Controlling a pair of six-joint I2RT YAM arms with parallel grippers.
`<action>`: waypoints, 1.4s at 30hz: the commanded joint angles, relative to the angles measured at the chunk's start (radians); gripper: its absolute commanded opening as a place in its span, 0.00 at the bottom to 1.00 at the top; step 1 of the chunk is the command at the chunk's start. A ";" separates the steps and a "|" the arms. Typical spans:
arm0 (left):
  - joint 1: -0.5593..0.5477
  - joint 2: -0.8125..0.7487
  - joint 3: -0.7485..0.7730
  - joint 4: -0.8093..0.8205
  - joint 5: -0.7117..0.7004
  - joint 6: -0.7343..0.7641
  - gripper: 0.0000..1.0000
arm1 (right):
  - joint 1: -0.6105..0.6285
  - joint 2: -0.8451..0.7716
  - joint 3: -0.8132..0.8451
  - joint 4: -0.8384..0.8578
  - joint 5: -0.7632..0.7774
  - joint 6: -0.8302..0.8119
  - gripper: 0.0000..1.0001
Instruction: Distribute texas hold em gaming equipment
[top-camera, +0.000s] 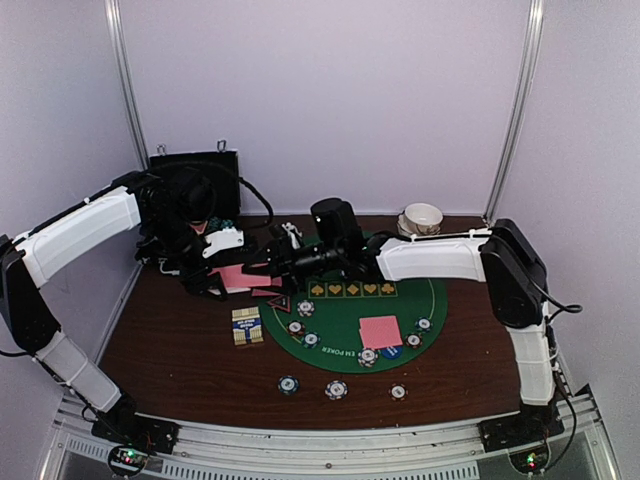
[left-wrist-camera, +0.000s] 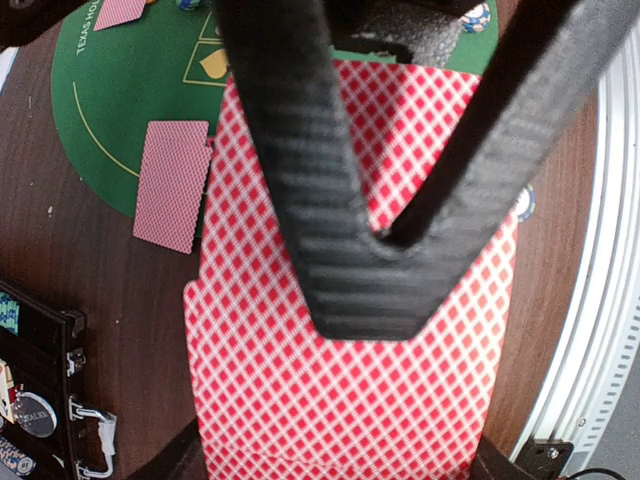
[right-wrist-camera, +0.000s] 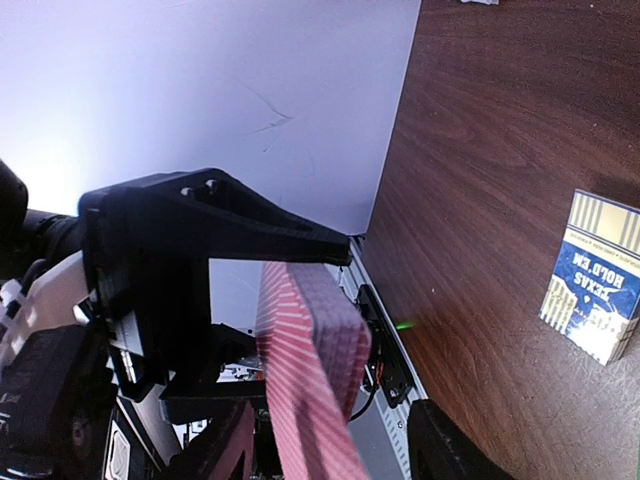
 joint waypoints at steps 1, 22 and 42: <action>0.002 -0.026 0.011 0.024 0.010 0.002 0.00 | -0.008 -0.074 -0.024 0.023 -0.013 0.000 0.52; 0.002 -0.025 0.012 0.024 0.008 0.003 0.00 | -0.054 -0.141 -0.141 0.083 -0.039 0.052 0.00; 0.002 -0.032 -0.009 0.013 -0.009 0.008 0.00 | -0.173 -0.047 0.327 -1.177 0.362 -0.916 0.00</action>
